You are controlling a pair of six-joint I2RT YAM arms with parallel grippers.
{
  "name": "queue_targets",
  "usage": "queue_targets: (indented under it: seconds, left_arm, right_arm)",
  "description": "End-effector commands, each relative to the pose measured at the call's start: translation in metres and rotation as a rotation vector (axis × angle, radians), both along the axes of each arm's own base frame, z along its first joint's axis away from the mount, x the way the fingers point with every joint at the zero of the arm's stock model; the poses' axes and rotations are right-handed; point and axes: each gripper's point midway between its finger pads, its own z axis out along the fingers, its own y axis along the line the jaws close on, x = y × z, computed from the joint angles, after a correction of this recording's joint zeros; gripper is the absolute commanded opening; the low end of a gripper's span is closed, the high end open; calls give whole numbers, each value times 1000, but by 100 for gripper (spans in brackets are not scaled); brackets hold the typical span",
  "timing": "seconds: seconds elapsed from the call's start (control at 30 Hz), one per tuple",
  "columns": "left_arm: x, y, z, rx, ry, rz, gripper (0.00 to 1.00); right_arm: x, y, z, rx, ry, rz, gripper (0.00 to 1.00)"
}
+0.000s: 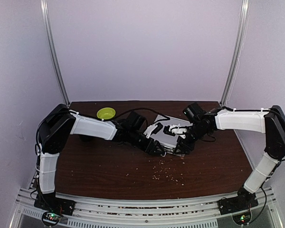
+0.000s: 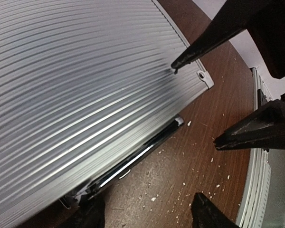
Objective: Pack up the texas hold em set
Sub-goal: Adjust the chip case at the center of the board.
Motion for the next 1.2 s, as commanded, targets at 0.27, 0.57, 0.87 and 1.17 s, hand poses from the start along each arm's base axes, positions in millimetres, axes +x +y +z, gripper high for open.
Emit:
queue_targets:
  seconds: [0.27,0.57,0.87,1.17]
  left_arm:
    - [9,17,48,-202,-124,86,71]
    - [-1,20,24,-247,-3,137,72]
    - [-7,4,-7,-195,74,130,72]
    - [-10,1,-9,-174,62,125,71]
  right_arm:
    - [45,-4,-11,-116,-141,-155,59]
    - [39,-2,-24,-127,-87,-134,56]
    - [38,-2,-24,-113,-64,-129,56]
    - [35,0,-12,-46,-39,-125,56]
